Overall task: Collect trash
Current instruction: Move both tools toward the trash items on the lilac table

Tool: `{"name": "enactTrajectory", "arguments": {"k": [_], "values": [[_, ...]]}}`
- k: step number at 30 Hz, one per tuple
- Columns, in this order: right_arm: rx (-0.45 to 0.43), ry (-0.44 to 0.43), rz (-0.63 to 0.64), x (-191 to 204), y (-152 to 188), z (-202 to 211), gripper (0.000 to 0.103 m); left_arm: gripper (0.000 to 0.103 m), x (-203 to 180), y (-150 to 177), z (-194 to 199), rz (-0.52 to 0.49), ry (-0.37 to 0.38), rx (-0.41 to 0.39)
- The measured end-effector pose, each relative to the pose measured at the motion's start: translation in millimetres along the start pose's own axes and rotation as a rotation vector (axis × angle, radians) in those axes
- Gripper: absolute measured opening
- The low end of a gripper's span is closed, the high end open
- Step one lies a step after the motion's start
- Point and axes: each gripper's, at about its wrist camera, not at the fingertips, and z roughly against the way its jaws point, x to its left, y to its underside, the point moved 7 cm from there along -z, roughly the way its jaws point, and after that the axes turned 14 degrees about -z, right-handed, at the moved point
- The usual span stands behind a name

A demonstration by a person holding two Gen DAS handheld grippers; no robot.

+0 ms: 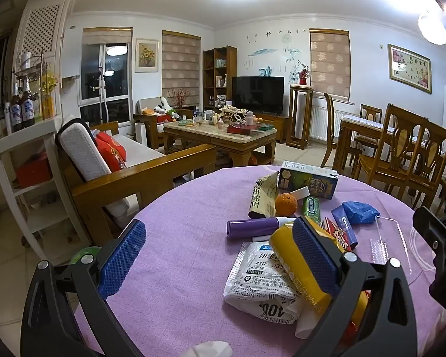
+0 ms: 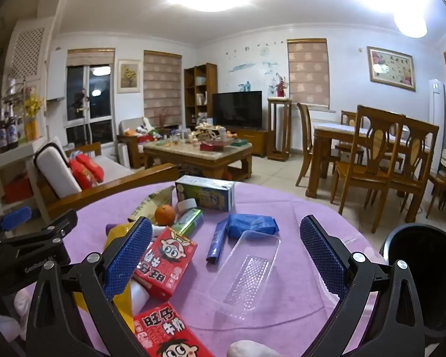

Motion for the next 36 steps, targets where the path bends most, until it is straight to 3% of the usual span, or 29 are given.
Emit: {"name": "enactTrajectory", "arguments": {"k": [36], "values": [[0.0,0.011,-0.008,-11,1,-2,0.098,0.098,0,0,0,0.0,0.001,0.001]]}}
